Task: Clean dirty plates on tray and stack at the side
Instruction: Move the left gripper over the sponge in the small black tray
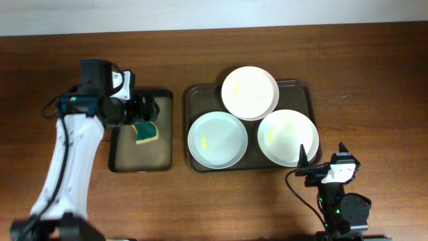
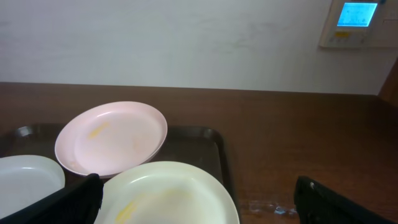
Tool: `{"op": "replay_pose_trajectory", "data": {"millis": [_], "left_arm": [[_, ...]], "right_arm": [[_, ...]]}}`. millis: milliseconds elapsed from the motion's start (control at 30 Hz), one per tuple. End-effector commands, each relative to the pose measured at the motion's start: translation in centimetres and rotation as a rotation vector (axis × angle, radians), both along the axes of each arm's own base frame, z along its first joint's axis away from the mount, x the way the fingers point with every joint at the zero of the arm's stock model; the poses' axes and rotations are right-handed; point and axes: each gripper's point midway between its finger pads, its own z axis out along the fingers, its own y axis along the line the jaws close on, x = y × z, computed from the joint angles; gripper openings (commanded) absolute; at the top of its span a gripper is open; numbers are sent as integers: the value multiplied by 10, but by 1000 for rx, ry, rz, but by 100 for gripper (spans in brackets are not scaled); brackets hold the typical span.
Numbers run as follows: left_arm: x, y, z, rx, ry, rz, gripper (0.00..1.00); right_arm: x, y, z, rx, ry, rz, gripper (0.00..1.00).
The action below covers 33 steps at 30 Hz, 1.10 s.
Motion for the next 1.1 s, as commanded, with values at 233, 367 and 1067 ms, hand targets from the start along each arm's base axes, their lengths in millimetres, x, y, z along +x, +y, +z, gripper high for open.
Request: {"op": "replay_pose_trajectory", "data": {"millis": [233,367,1067], "left_arm": [[17,43,-93,163,218,315,99],[22,31,-121,100,271,320,86],[25,33,-151,117,308,321,92]], "right_arm": [[0,-2,-3,4,4,-10,98],[0,-2,-3,4,4,-10,98],[0,-2,-3,4,4,-10,98]]}}
